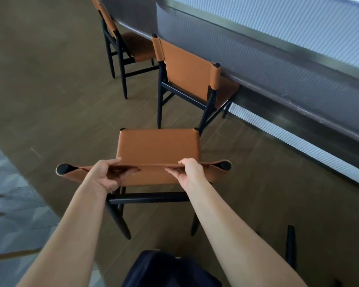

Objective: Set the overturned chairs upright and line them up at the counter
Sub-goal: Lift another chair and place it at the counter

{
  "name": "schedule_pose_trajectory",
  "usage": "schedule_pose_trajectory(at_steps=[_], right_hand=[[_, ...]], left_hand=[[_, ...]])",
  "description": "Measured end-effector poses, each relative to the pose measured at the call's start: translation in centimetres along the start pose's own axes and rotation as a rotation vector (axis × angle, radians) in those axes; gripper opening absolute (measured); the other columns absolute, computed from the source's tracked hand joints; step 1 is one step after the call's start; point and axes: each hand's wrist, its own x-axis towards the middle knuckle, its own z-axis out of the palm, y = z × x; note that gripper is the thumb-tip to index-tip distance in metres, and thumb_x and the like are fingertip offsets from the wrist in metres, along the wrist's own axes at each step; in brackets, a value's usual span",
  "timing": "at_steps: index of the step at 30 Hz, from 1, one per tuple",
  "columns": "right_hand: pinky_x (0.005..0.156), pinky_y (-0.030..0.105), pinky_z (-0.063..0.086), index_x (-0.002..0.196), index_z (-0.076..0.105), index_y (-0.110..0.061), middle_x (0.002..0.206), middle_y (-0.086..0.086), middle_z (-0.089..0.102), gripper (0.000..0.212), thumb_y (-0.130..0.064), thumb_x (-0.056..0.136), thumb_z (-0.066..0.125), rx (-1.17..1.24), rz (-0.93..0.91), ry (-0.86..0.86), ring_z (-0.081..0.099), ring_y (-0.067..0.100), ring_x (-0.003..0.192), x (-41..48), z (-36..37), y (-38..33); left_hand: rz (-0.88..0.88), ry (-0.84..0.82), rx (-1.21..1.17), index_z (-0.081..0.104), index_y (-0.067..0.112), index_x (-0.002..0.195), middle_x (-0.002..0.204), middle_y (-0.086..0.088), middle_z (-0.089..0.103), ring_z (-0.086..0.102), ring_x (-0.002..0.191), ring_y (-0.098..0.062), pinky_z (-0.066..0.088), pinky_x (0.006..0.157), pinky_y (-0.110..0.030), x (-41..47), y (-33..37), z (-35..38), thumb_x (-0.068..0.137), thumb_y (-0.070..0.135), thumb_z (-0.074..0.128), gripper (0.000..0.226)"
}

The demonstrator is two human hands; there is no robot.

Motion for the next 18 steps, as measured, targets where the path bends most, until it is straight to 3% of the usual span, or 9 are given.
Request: schedule_pose_trajectory(at_steps=[2, 4, 7, 9, 13, 15, 18], right_hand=[[0.069, 0.053, 0.06, 0.125, 0.045, -0.002, 0.119, 0.023, 0.045, 0.041, 0.016, 0.088, 0.048, -0.037, -0.023, -0.007, 0.057, 0.043, 0.093, 0.3, 0.4, -0.3], [0.068, 0.05, 0.061, 0.127, 0.046, 0.0, 0.113, 0.022, 0.049, 0.042, 0.015, 0.088, 0.049, -0.075, -0.059, -0.005, 0.059, 0.041, 0.089, 0.6, 0.9, -0.5], [0.063, 0.049, 0.06, 0.125, 0.047, 0.002, 0.119, 0.026, 0.051, 0.04, 0.015, 0.087, 0.048, -0.079, -0.097, -0.022, 0.061, 0.041, 0.089, 0.8, 1.5, -1.0], [0.059, 0.048, 0.06, 0.124, 0.047, 0.004, 0.119, 0.029, 0.051, 0.038, 0.015, 0.088, 0.047, -0.076, -0.115, -0.02, 0.061, 0.045, 0.094, 0.9, 2.0, -1.2], [0.05, 0.045, 0.058, 0.124, 0.046, 0.006, 0.119, 0.032, 0.05, 0.036, 0.013, 0.089, 0.046, -0.106, -0.127, -0.003, 0.059, 0.051, 0.102, 0.8, 2.6, -1.4], [0.047, 0.044, 0.058, 0.121, 0.047, 0.007, 0.117, 0.032, 0.05, 0.033, 0.014, 0.088, 0.045, -0.106, -0.13, -0.003, 0.06, 0.052, 0.1, 0.8, 2.5, -1.3], [0.045, 0.044, 0.058, 0.118, 0.048, 0.008, 0.115, 0.031, 0.049, 0.033, 0.015, 0.086, 0.044, -0.092, -0.142, 0.008, 0.059, 0.052, 0.095, 0.8, 2.0, -0.7]], left_hand=[[-0.032, 0.028, 0.019, 0.043, -0.019, 0.121, 0.131, -0.043, 0.044, 0.054, 0.096, -0.059, 0.057, 0.067, -0.052, 0.1, 0.9, 0.9, 0.094, -0.003, 0.044, 0.032], [-0.048, 0.07, 0.042, 0.046, -0.02, 0.113, 0.127, -0.045, 0.045, 0.053, 0.105, -0.058, 0.056, 0.074, -0.051, 0.3, 1.6, 1.8, 0.092, -0.008, 0.041, 0.024], [-0.055, 0.096, 0.047, 0.05, -0.02, 0.107, 0.115, -0.046, 0.049, 0.055, 0.094, -0.06, 0.055, 0.049, -0.054, 0.5, 2.2, 2.9, 0.09, -0.008, 0.044, 0.022], [-0.062, 0.106, 0.006, 0.048, -0.014, 0.113, 0.109, -0.045, 0.051, 0.054, 0.084, -0.061, 0.054, 0.043, -0.053, 0.6, 2.7, 3.0, 0.089, 0.0, 0.053, 0.028], [-0.095, 0.099, -0.056, 0.045, -0.009, 0.118, 0.116, -0.042, 0.05, 0.053, 0.085, -0.064, 0.056, 0.055, -0.058, 0.6, 3.1, 3.0, 0.087, 0.015, 0.068, 0.046], [-0.103, 0.078, -0.028, 0.046, -0.012, 0.117, 0.122, -0.044, 0.048, 0.055, 0.093, -0.061, 0.057, 0.059, -0.056, 0.6, 3.0, 3.0, 0.088, 0.006, 0.065, 0.039], [-0.106, 0.051, 0.043, 0.05, -0.018, 0.104, 0.127, -0.045, 0.046, 0.053, 0.11, -0.057, 0.057, 0.08, -0.048, 0.3, 2.7, 2.8, 0.089, -0.008, 0.05, 0.018]])
